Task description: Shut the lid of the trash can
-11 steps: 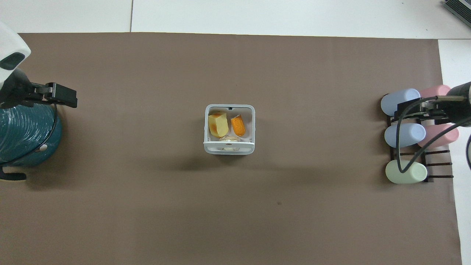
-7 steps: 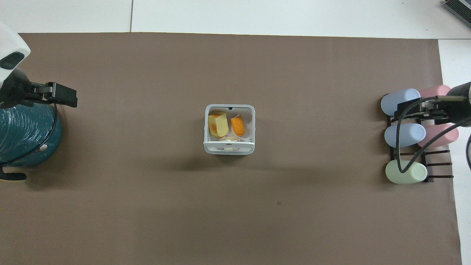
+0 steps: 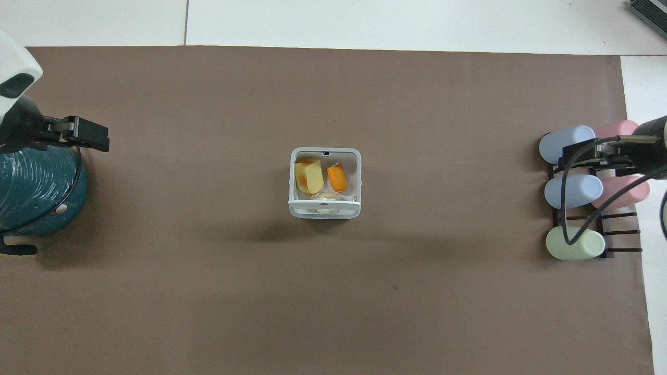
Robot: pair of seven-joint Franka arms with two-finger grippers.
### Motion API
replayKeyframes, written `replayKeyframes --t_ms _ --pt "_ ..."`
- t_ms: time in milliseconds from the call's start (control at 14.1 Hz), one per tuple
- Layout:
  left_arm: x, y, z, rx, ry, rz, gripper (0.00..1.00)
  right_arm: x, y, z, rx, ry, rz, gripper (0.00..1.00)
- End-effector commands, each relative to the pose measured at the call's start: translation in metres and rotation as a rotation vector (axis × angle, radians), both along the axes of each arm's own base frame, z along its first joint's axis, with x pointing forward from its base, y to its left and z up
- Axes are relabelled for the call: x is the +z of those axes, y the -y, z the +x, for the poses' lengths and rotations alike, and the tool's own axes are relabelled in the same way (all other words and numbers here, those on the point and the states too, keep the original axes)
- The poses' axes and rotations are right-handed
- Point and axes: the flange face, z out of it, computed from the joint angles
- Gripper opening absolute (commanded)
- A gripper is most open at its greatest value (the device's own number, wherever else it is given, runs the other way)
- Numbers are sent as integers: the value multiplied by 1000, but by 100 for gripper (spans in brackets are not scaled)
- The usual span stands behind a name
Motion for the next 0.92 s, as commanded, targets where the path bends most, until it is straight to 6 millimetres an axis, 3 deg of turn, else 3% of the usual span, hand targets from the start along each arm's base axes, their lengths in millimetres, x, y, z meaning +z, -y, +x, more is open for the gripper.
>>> replayKeyframes --t_ms 0,355,639,852 --pt "-1 26 -12 -37 -7 -6 100 1 2 -5 -5 5 16 100" --pt "-1 32 -15 -25 -14 -22 100 1 3 -5 -7 5 16 100" --pt "-5 84 -32 32 -22 -31 100 1 3 -6 -8 4 16 100" --pt "-18 124 -52 71 -15 -39 93 1 5 -5 -10 5 16 100"
